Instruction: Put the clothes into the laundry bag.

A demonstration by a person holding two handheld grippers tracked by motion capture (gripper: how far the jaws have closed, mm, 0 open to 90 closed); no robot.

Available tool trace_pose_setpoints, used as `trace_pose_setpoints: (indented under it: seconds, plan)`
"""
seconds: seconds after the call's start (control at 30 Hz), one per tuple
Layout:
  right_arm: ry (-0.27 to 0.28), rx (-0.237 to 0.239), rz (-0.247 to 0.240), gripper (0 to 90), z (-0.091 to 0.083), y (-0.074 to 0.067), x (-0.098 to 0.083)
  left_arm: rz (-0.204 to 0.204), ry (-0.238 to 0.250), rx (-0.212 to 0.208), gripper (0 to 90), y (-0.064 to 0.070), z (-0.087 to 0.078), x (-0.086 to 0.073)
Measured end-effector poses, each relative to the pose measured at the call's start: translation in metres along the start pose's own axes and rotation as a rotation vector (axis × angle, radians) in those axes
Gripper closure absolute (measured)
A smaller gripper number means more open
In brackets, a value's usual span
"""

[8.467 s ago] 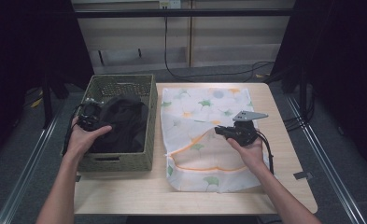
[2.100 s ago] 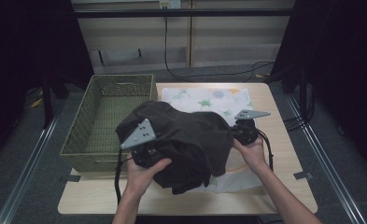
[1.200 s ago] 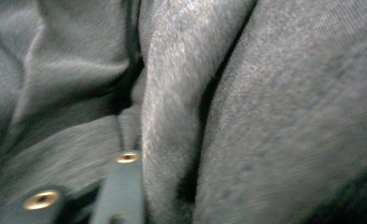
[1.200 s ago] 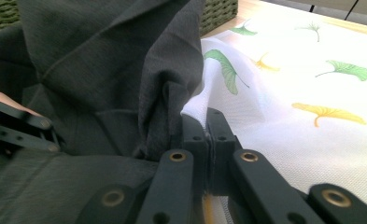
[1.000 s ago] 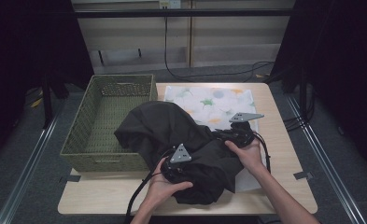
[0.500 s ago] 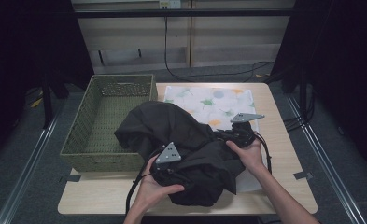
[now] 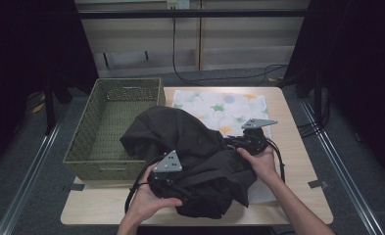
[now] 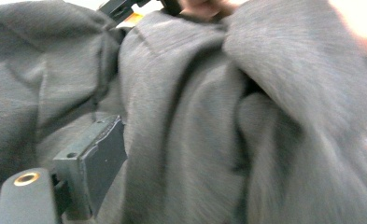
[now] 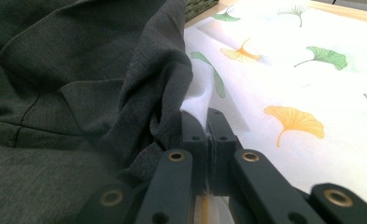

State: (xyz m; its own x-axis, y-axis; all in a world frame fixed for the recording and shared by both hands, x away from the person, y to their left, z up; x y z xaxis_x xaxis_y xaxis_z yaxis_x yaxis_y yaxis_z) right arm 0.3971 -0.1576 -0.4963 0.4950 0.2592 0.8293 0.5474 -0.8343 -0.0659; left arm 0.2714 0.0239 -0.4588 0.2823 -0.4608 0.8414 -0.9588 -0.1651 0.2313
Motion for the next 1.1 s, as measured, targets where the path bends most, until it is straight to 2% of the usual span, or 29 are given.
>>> trace_pose_setpoints:
  seconds: [0.03, 0.07, 0.1, 0.13, 0.17, 0.2, 0.23, 0.3, 0.33, 0.37, 0.4, 0.43, 0.47, 0.5, 0.53, 0.57, 0.6, 0.63, 0.67, 0.7, 0.73, 0.77, 0.83, 0.87, 0.9, 0.93, 1.03, 1.07, 1.1]
  plan:
    - [0.000, 0.000, -0.001, 88.7, 0.000, 0.000, 0.000, 0.000, 0.000, 0.000, 13.1, 0.000, 0.000, 0.000]
    - [0.002, -0.001, -0.002, 88.7, 0.001, 0.000, 0.000, -0.002, 0.058, -0.022, 13.1, 0.005, -0.012, 0.005]
    - [0.003, 0.000, -0.005, 88.7, 0.001, 0.000, 0.000, -0.002, 0.058, -0.022, 13.0, 0.005, -0.012, 0.005]
    - [0.004, 0.001, -0.006, 88.7, 0.001, 0.000, 0.000, 0.001, 0.091, -0.025, 13.0, 0.006, -0.018, 0.009]
    - [0.002, 0.000, -0.004, 88.7, 0.001, 0.000, 0.000, -0.006, 0.119, -0.007, 13.0, 0.004, -0.025, 0.013]
    - [0.001, 0.000, -0.006, 88.7, 0.000, 0.000, 0.000, -0.010, 0.150, 0.034, 13.1, -0.005, -0.040, 0.019]
    - [0.001, 0.000, -0.006, 88.7, 0.000, 0.000, 0.000, -0.010, 0.150, 0.034, 13.2, -0.005, -0.040, 0.019]
    - [-0.001, -0.001, -0.003, 88.7, 0.000, -0.001, 0.000, -0.039, 0.190, 0.078, 13.2, -0.018, -0.053, 0.024]
    - [0.000, 0.000, -0.004, 88.7, 0.000, -0.001, 0.000, -0.057, 0.217, 0.136, 14.0, -0.034, -0.067, 0.028]
    - [0.001, 0.000, -0.002, 88.7, 0.000, 0.000, 0.000, -0.057, 0.230, 0.156, 13.4, -0.042, -0.072, 0.029]
    - [0.002, 0.000, 0.001, 88.6, 0.000, 0.000, 0.000, -0.083, 0.245, 0.171, 13.5, -0.053, -0.077, 0.028]
    - [0.002, 0.000, 0.002, 88.5, 0.000, 0.000, 0.001, -0.113, 0.240, 0.203, 13.4, -0.064, -0.081, 0.026]
    - [0.002, 0.000, 0.002, 88.5, 0.000, 0.000, 0.001, -0.113, 0.240, 0.203, 13.0, -0.064, -0.081, 0.026]
    - [0.002, 0.002, -0.002, 88.6, 0.000, 0.000, 0.000, -0.123, 0.226, 0.250, 12.2, -0.075, -0.085, 0.024]
    - [0.001, 0.002, -0.001, 88.6, 0.000, 0.000, 0.000, -0.170, 0.231, 0.229, 12.5, -0.089, -0.092, 0.024]
    - [0.001, 0.002, -0.002, 88.6, 0.000, 0.000, 0.000, -0.189, 0.233, 0.246, 12.3, -0.096, -0.096, 0.026]
    - [0.003, 0.003, -0.005, 88.6, 0.001, 0.000, 0.000, -0.178, 0.235, 0.281, 12.0, -0.103, -0.101, 0.029]
    - [0.003, 0.003, -0.005, 88.6, 0.001, 0.000, 0.000, -0.178, 0.235, 0.281, 13.1, -0.103, -0.101, 0.029]
    - [-0.002, 0.002, -0.003, 88.6, 0.001, 0.000, 0.000, -0.206, 0.196, 0.330, 12.6, -0.117, -0.107, 0.029]
    - [-0.002, 0.002, -0.003, 88.6, 0.001, 0.000, 0.000, -0.206, 0.196, 0.330, 10.9, -0.117, -0.107, 0.029]
    - [-0.002, 0.001, -0.007, 88.6, 0.001, 0.000, 0.000, -0.217, 0.189, 0.323, 10.9, -0.125, -0.109, 0.030]
    - [-0.001, 0.000, -0.007, 88.6, 0.000, -0.001, 0.000, -0.235, 0.153, 0.335, 11.6, -0.136, -0.112, 0.028]
    - [-0.001, 0.001, -0.005, 88.6, 0.000, -0.001, 0.000, -0.246, 0.118, 0.364, 10.6, -0.153, -0.118, 0.025]
    - [-0.002, 0.002, -0.009, 88.6, 0.000, -0.001, 0.000, -0.268, 0.101, 0.351, 10.5, -0.167, -0.122, 0.021]
    - [-0.002, 0.002, -0.008, 88.5, 0.000, -0.001, 0.000, -0.282, 0.099, 0.359, 10.5, -0.175, -0.124, 0.018]
    - [-0.002, 0.002, -0.009, 88.6, 0.000, -0.001, 0.000, -0.282, 0.099, 0.359, 10.5, -0.175, -0.124, 0.018]
    - [-0.002, 0.002, -0.009, 88.5, 0.001, 0.000, 0.000, -0.321, 0.084, 0.356, 6.4, -0.190, -0.124, 0.010]
    - [-0.004, 0.001, -0.006, 88.5, 0.002, 0.000, 0.000, -0.336, 0.038, 0.364, 3.8, -0.195, -0.118, 0.004]
    - [-0.006, 0.002, -0.006, 88.5, 0.002, 0.000, -0.001, -0.336, 0.038, 0.364, 2.8, -0.195, -0.118, 0.004]
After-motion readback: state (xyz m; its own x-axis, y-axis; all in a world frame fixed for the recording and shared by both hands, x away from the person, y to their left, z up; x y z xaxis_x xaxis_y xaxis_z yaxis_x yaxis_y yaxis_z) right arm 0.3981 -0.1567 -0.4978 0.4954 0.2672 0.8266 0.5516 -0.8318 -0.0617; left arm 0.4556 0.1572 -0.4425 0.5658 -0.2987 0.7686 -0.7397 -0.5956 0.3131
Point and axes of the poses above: each handheld gripper's, and its own axes: z roughly forward along the jaws, x roughly out of its top, y roughly to its right, the point moved 9 cm from there along z, roughly forward along the jaws, and after that the axes turned 9 degrees about -x, right-handed, at the moved point
